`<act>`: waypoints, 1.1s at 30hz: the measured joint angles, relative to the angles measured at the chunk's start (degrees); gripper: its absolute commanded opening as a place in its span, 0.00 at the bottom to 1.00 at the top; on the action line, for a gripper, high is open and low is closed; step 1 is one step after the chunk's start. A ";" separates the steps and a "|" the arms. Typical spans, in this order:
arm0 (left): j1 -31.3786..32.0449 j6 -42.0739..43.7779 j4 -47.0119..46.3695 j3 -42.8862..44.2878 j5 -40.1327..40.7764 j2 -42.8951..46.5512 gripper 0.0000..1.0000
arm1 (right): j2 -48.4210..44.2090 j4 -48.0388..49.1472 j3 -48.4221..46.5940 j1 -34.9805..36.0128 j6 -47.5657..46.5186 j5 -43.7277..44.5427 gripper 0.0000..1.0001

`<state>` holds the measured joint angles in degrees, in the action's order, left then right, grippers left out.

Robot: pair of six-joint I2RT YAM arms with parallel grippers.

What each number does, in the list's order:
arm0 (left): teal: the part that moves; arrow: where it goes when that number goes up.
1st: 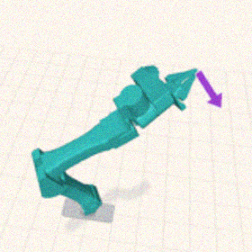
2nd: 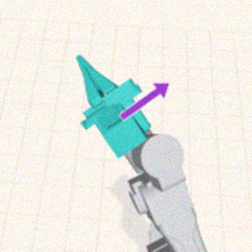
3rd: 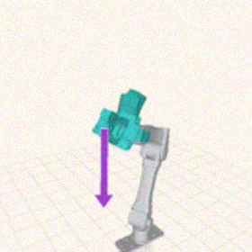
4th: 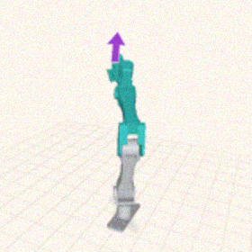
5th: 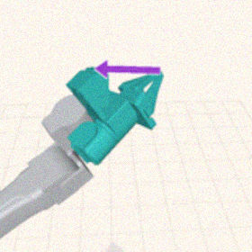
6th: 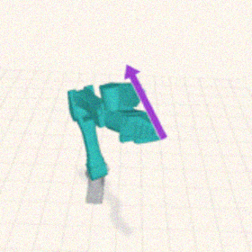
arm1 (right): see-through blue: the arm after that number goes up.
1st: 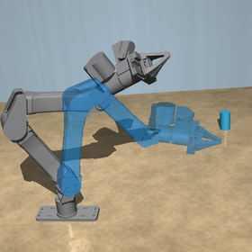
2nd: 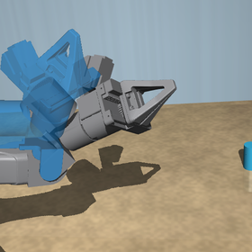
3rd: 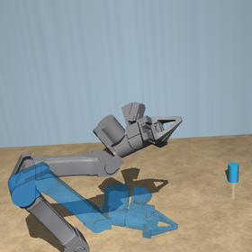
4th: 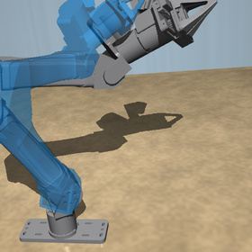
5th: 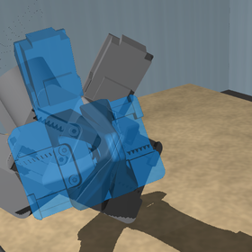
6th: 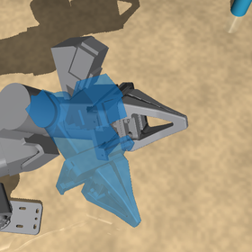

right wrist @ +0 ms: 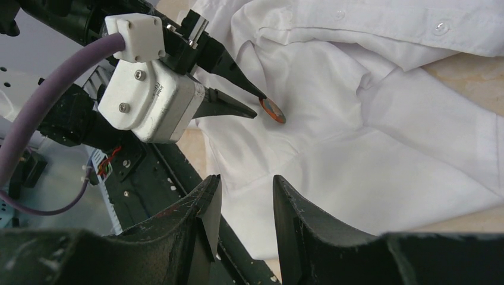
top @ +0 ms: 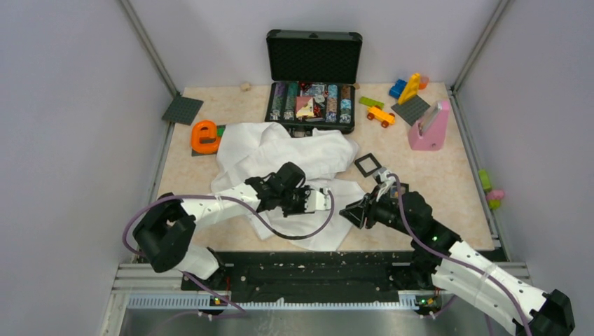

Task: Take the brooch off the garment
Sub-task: Pick up the brooch from the clothes.

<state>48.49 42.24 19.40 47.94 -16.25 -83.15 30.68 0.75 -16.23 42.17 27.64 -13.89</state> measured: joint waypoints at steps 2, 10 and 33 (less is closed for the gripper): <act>0.00 0.09 0.24 0.04 0.28 -0.48 0.24 | 0.11 0.02 0.00 0.00 -0.02 0.00 0.39; 0.00 0.59 0.24 0.42 0.76 -0.63 0.29 | 0.66 0.07 0.00 0.00 -0.02 -0.39 0.39; 0.00 1.22 0.22 1.38 0.70 -1.92 0.12 | 1.70 0.07 0.00 0.00 -0.07 -1.01 0.39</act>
<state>48.49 43.46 19.62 49.32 -15.55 -85.08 32.38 0.82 -16.23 42.17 27.57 -14.90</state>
